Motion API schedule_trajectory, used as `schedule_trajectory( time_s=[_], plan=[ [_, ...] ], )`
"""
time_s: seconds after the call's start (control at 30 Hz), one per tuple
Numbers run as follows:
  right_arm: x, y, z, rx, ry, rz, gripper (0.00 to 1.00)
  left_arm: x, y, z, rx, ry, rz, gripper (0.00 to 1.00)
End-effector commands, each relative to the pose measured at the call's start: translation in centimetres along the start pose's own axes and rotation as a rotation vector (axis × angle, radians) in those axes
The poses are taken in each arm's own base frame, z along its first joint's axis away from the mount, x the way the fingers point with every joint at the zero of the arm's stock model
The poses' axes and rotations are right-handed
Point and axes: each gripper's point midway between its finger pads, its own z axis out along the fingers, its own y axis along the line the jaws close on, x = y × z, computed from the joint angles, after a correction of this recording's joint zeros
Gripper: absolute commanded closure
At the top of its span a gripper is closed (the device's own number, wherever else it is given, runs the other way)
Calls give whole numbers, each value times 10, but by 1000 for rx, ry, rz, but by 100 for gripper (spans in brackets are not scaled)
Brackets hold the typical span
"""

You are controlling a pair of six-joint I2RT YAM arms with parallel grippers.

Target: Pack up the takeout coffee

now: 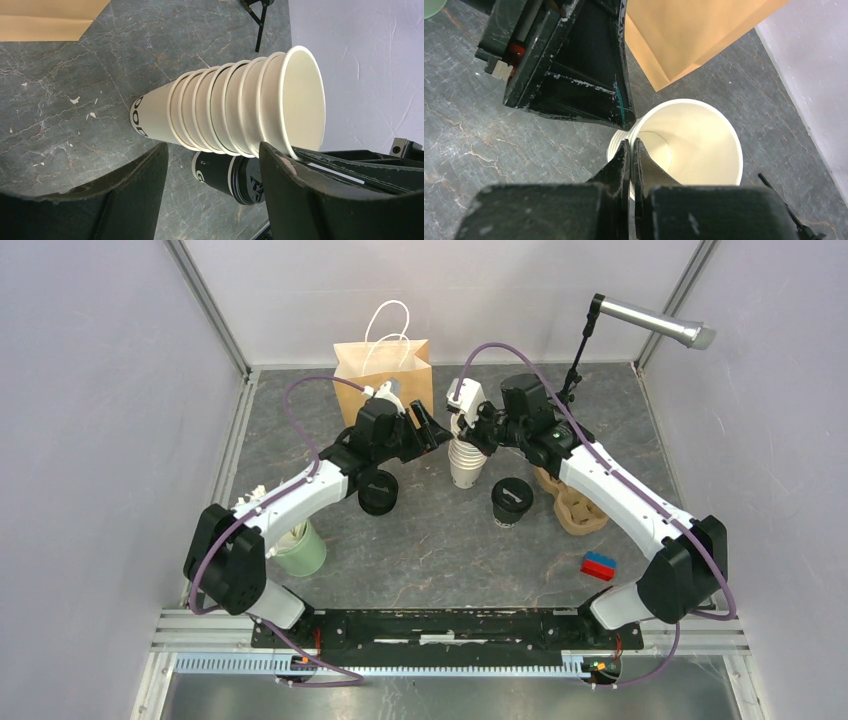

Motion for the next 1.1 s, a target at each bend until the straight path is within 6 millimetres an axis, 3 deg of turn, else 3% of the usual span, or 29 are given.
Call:
schedule_trajectory(
  time_s=[0.0,0.5,1.07],
  plan=[
    [-29,-3,-6,0,-99,-36,100,-1,-7,4,28,6,14,27],
    [-28,-1,-14,20,-125,-72,100,-13,-25,-11,118,-75,-104,28],
    [-30,-1,-14,21,-137,-73,100,-14,-27,-6,131,-88,-138,31]
  ],
)
